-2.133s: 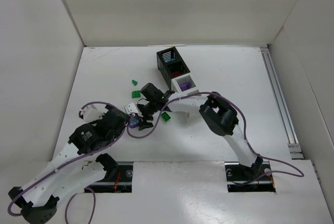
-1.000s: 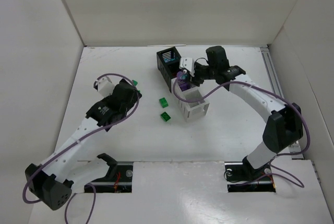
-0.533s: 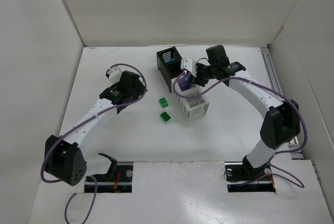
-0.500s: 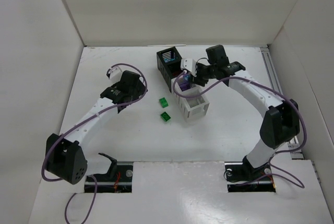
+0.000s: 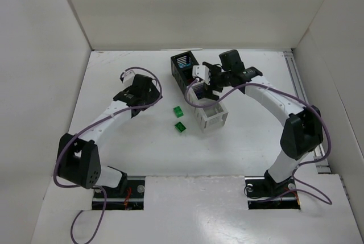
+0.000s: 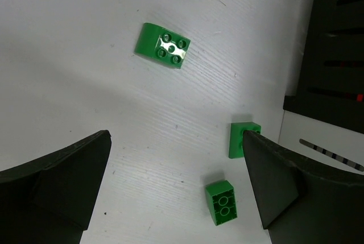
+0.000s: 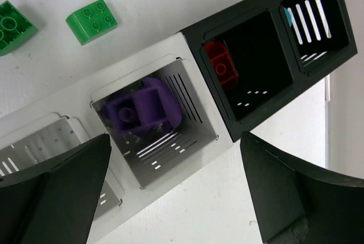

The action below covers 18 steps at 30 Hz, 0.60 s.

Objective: Sort the legos into containers by color

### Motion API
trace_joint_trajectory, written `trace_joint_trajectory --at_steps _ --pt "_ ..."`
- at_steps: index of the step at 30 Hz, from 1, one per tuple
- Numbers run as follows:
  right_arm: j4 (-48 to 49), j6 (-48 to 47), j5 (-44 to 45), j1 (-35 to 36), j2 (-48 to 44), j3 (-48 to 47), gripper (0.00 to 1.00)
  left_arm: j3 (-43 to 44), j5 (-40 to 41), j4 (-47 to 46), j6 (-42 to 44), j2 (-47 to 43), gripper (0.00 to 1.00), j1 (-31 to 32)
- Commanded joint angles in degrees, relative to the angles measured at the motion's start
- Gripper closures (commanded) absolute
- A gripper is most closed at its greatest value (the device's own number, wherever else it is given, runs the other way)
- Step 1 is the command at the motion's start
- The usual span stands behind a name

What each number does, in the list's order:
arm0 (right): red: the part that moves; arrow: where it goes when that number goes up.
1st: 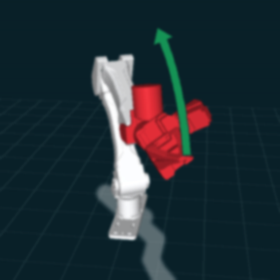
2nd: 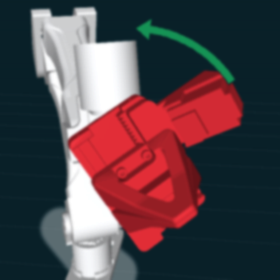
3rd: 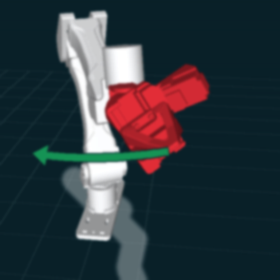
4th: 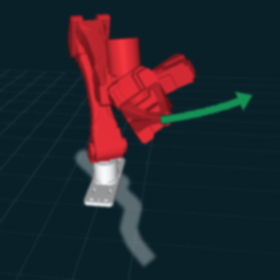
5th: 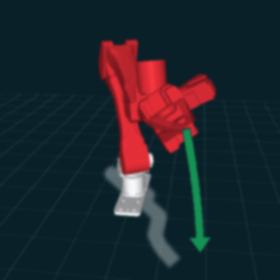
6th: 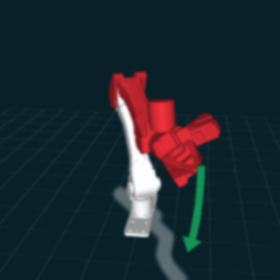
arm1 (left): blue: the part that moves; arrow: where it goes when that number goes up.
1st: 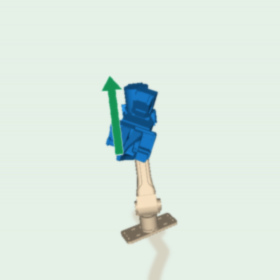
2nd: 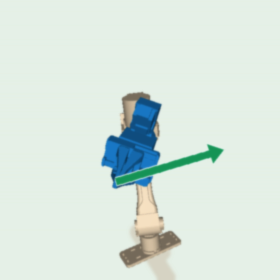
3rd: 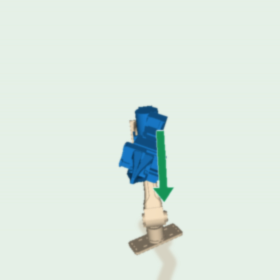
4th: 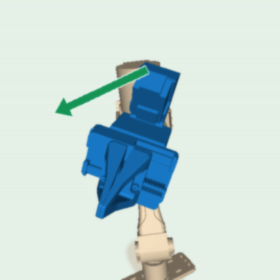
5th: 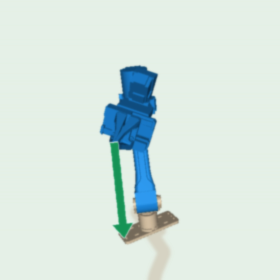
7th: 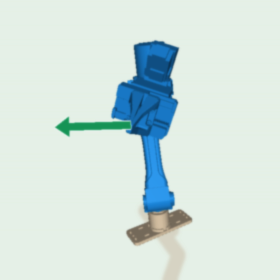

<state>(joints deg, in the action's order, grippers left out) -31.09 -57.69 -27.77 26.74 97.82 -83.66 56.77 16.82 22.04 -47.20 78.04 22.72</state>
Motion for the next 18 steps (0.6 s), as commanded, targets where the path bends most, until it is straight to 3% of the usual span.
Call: trace_joint_trajectory --at_steps 1,8,12,18 --pt "2.16 0.39 0.34 0.5 -4.82 -1.68 0.0 1.85 -0.91 -2.44 2.2 2.11 0.0 -0.83" --pt "9.71 7.05 6.58 -2.21 -18.61 6.04 0.0 3.51 -3.01 -3.06 2.82 8.61 0.0 -4.51" --pt "13.76 10.31 8.78 -4.24 -27.31 12.97 0.0 4.66 -4.07 -2.44 -4.2 12.57 0.02 -6.55" --pt "14.57 10.85 10.62 -5.38 -31.72 16.42 0.0 7.74 -7.23 -3.76 -14.93 20.3 0.05 -7.68"
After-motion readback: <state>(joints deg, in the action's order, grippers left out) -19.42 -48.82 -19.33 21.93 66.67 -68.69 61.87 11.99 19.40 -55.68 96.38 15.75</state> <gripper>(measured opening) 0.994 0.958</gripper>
